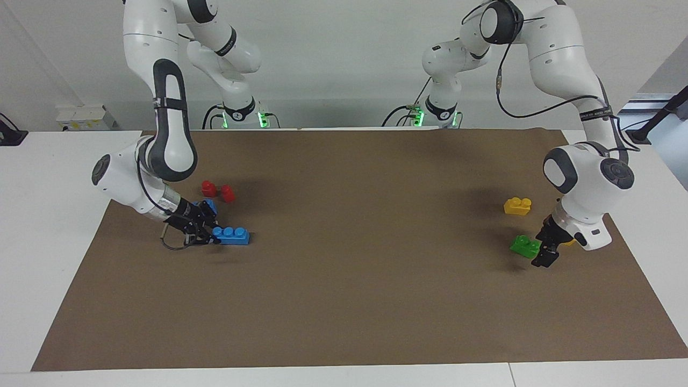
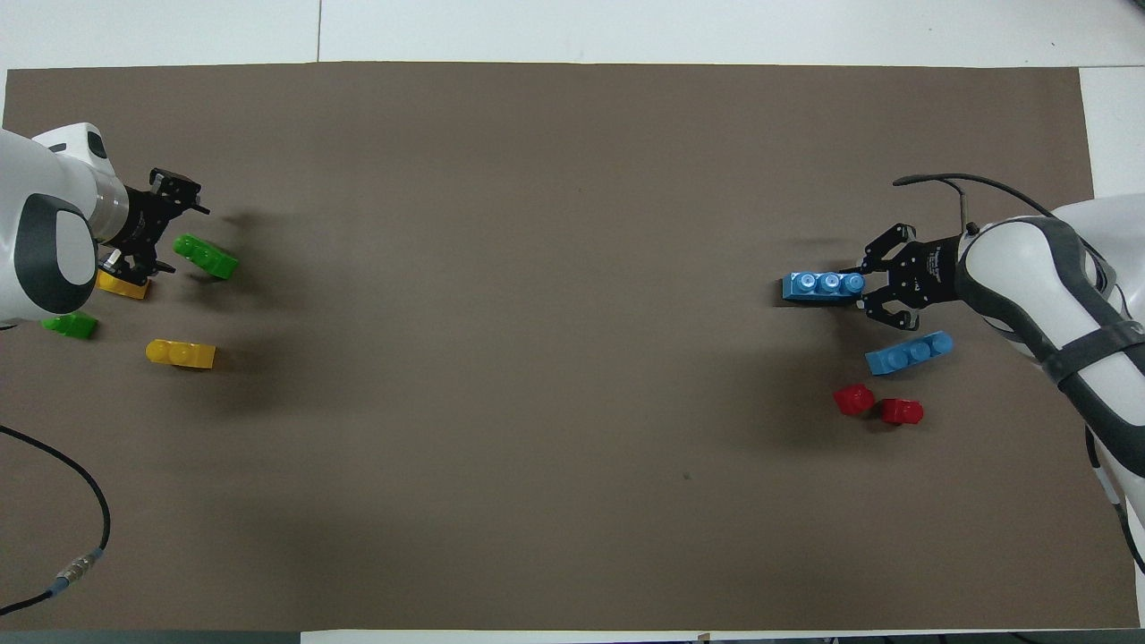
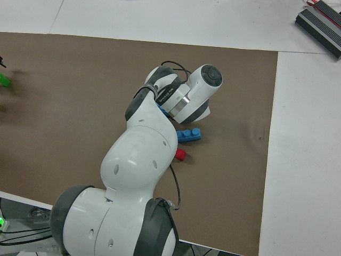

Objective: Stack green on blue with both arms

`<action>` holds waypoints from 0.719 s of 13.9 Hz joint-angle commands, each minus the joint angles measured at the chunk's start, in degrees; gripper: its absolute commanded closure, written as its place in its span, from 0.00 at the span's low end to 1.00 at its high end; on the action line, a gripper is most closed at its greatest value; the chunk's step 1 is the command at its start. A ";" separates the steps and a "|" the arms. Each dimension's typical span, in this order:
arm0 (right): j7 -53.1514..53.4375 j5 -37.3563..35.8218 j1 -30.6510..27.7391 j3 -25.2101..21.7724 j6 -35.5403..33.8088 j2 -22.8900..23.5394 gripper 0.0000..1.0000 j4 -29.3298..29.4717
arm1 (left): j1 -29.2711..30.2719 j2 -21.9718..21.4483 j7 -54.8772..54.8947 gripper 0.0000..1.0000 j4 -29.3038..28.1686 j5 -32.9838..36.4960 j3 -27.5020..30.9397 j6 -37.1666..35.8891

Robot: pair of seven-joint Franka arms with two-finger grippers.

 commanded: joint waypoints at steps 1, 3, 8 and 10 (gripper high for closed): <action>0.04 1.47 2.21 -0.11 -6.05 -0.07 1.00 6.53 | 0.18 -0.24 -0.87 0.11 -1.28 1.17 0.01 1.74; 3.46 1.47 4.32 0.50 -7.49 -1.21 1.00 9.27 | 0.18 -0.24 -0.87 0.55 -0.93 1.16 -0.07 1.22; 20.17 0.86 18.45 0.59 -1.72 -2.71 1.00 13.24 | 0.00 -0.24 -0.87 1.00 1.35 0.73 -0.08 -2.55; 25.50 1.38 24.51 0.59 0.50 -2.71 1.00 12.71 | 0.36 -0.50 -1.13 1.00 2.67 0.37 -0.16 -5.45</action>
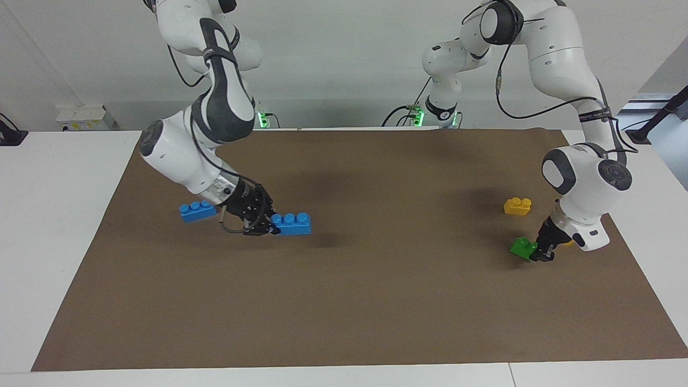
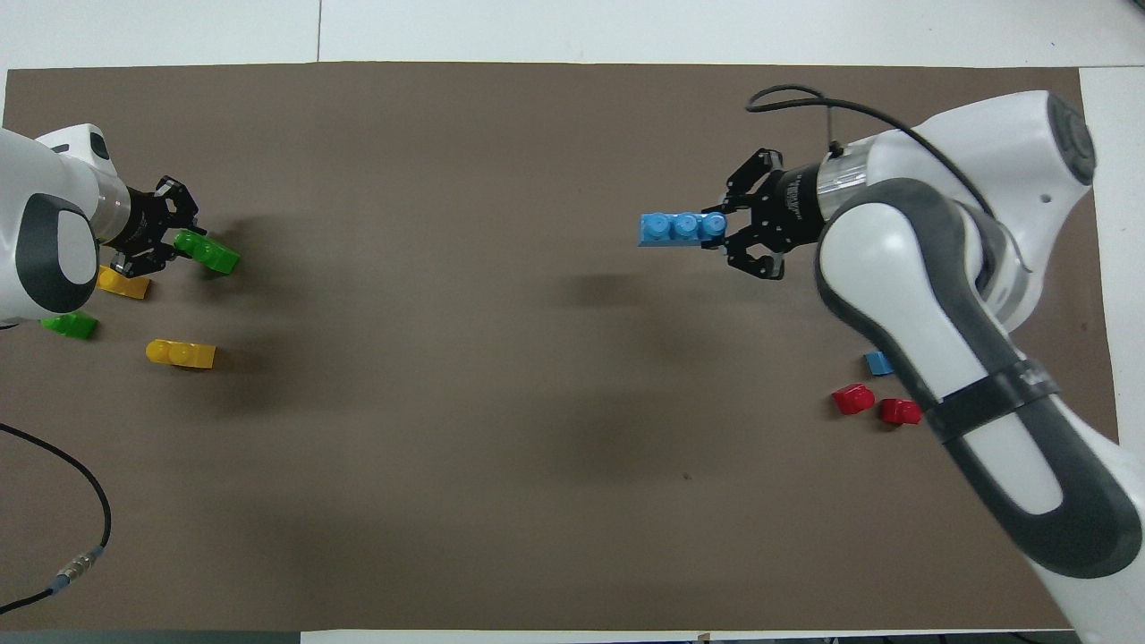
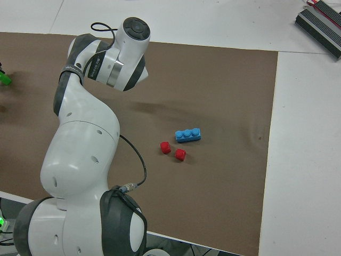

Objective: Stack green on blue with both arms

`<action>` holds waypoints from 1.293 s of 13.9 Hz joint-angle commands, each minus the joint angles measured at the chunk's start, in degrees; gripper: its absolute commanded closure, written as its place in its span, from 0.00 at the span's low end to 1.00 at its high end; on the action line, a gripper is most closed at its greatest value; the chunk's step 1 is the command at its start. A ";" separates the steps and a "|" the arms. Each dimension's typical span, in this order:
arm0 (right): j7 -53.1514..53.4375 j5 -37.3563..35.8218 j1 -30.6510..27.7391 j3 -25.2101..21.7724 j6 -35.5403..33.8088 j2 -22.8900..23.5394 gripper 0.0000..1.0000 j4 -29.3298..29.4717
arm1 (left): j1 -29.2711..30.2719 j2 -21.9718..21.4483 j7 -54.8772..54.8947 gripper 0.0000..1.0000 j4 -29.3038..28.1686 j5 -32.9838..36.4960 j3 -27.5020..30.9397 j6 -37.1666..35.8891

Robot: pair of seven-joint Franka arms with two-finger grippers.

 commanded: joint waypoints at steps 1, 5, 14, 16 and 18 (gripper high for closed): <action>8.79 0.88 7.07 -0.29 6.11 0.03 1.00 -1.12 | 0.35 -0.95 -2.11 1.00 1.57 0.09 -0.11 -4.09; 13.40 0.88 13.76 -0.29 12.02 0.38 1.00 -6.21 | -0.53 -7.53 -9.05 1.00 -0.10 -0.44 -0.29 -9.26; 17.36 1.23 20.54 -0.21 25.03 5.65 1.00 -11.49 | -13.17 -20.37 -34.52 1.00 -7.22 -0.44 -0.55 -19.12; 16.92 1.23 21.15 -0.21 26.44 6.54 1.00 -11.84 | -16.42 -20.38 -41.37 1.00 -7.22 -0.44 -0.55 -19.04; 16.22 1.23 21.77 -0.21 28.20 6.98 1.00 -12.63 | -19.76 -20.55 -46.30 1.00 -7.57 -0.53 -0.55 -18.69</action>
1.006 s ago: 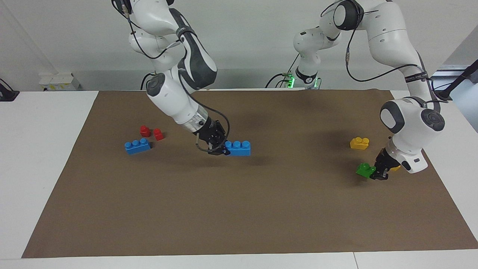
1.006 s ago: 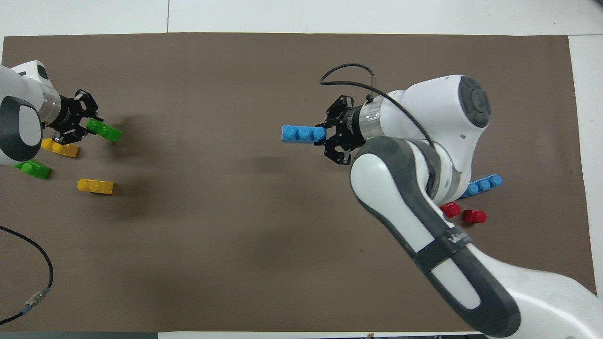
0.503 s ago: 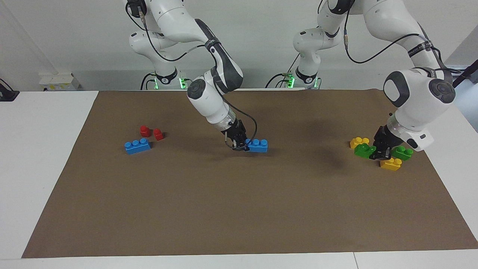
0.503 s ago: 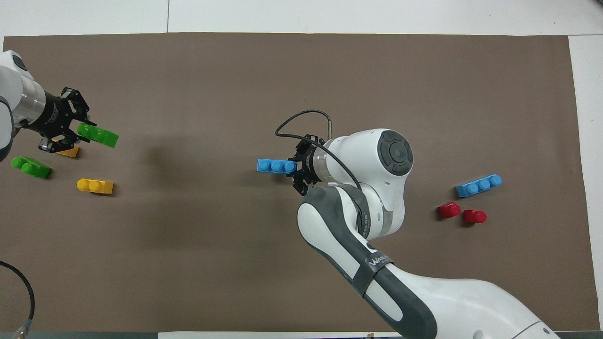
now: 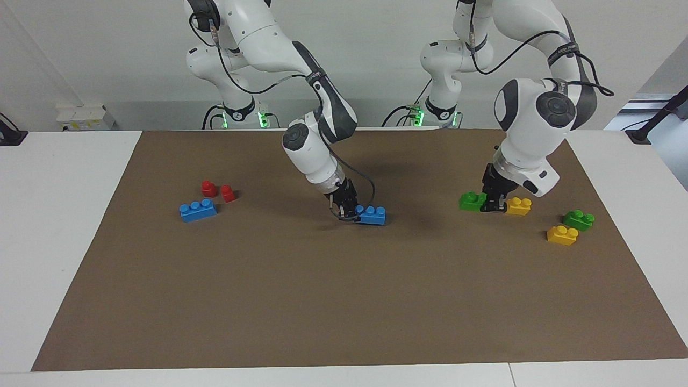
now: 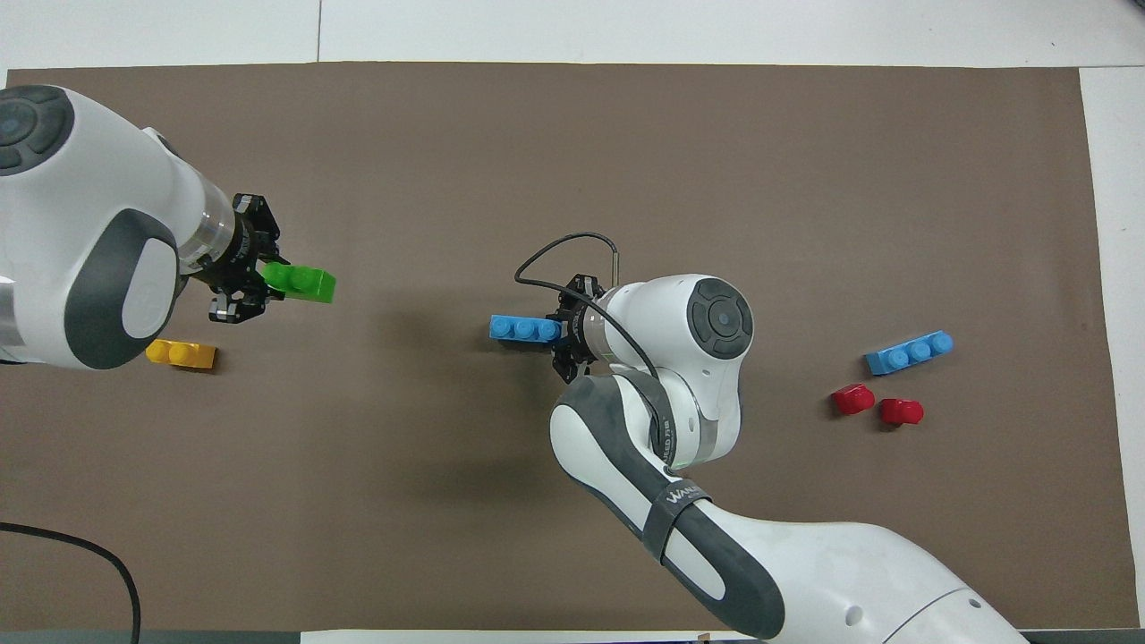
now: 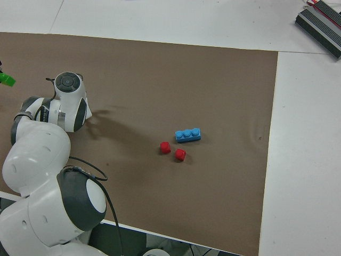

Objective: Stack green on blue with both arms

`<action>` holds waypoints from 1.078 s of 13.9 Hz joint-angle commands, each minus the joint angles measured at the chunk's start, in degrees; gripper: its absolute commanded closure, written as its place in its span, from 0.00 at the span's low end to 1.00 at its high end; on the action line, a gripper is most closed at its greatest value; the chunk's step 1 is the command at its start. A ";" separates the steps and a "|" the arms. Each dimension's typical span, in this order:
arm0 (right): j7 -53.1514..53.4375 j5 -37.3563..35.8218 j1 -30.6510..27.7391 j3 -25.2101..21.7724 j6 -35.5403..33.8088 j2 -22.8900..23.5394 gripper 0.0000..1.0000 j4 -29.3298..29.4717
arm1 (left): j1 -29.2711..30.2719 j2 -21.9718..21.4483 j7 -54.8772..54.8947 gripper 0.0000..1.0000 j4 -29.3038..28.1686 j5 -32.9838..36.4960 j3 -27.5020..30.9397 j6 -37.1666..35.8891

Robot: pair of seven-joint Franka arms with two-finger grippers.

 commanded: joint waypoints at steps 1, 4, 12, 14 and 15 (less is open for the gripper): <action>-1.21 1.23 1.03 -0.20 2.91 0.22 1.00 -1.49 | -4.47 -2.12 -7.47 1.00 -2.90 -0.18 0.91 1.90; -3.14 1.32 1.03 -0.20 3.79 0.14 1.00 -2.89 | -10.27 -3.87 -17.31 1.00 -8.95 -0.18 0.91 11.36; -12.90 7.82 0.86 -0.20 5.55 -0.30 1.00 -5.71 | -20.74 -1.16 -25.60 1.00 -13.63 -0.18 1.08 23.61; -12.90 7.82 0.68 -0.20 5.46 -0.30 1.00 -5.71 | -21.80 -0.02 -26.04 1.00 -14.07 -0.01 1.08 24.32; -12.90 7.82 0.59 -0.20 5.46 -0.30 1.00 -5.71 | -22.32 0.60 -26.13 1.00 -14.07 0.08 1.08 24.41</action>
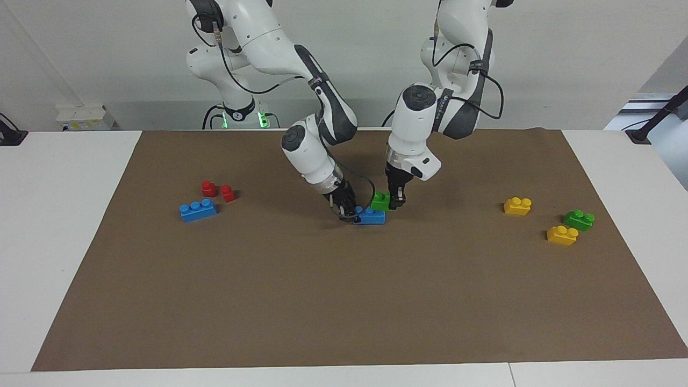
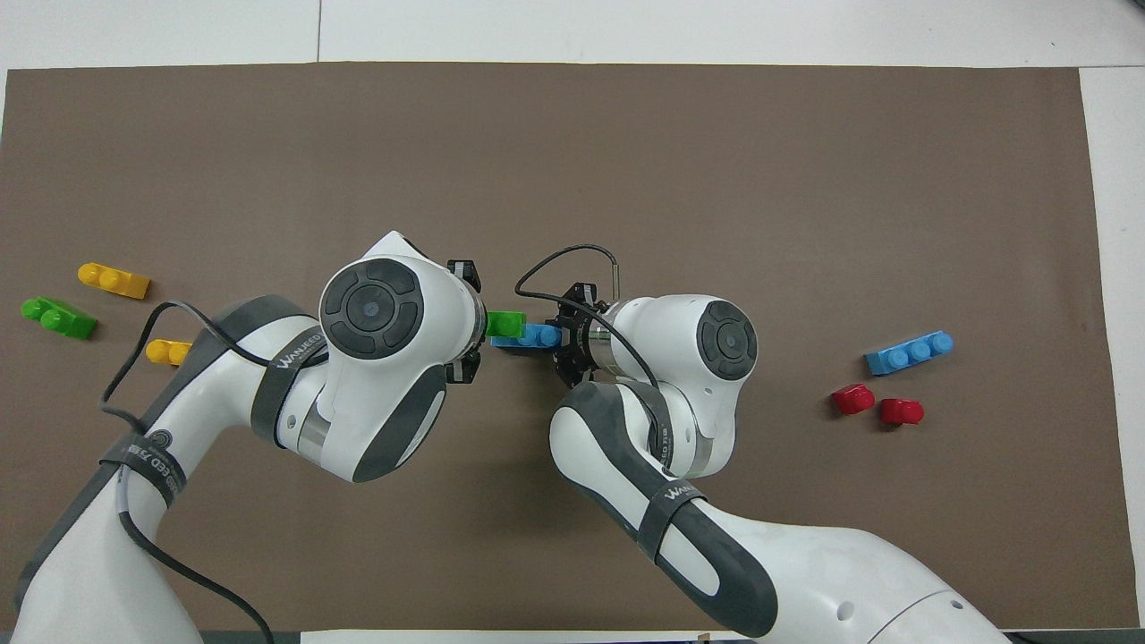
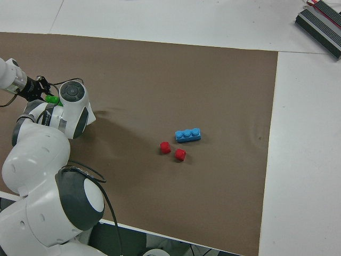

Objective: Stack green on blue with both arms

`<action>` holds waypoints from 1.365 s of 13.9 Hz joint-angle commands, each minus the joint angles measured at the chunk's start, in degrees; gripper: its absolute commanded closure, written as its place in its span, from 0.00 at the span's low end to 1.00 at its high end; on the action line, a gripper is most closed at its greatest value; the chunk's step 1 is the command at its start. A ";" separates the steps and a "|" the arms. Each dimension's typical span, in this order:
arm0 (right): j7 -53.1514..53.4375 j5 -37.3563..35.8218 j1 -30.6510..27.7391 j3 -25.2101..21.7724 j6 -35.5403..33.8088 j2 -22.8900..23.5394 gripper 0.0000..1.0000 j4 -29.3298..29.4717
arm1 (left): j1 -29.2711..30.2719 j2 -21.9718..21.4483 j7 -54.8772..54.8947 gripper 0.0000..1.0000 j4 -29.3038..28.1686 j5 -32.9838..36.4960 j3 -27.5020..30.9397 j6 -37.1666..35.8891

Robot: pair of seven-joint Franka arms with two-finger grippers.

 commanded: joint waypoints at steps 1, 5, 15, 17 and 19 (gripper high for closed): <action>-2.37 0.96 -0.20 -0.21 1.11 -0.11 1.00 -2.97 | -2.19 1.77 -1.27 1.00 -1.16 0.26 1.13 2.15; -2.90 0.96 -0.29 -0.30 0.85 -0.11 1.00 -2.97 | -3.24 3.45 -2.41 1.00 -0.98 1.23 1.31 2.86; -2.64 0.96 -0.99 -0.30 -0.99 -0.20 0.16 -2.54 | -2.63 1.08 -0.24 0.00 -0.45 5.97 1.22 -0.73; -2.73 0.96 -1.34 -0.47 -2.13 -0.20 0.08 -2.10 | -0.44 -0.76 1.71 0.00 -0.37 5.97 1.13 -3.10; -3.51 0.27 -4.05 -0.65 -6.16 -0.37 0.03 -0.79 | 2.02 -1.91 1.89 0.00 -0.19 5.97 1.05 -3.38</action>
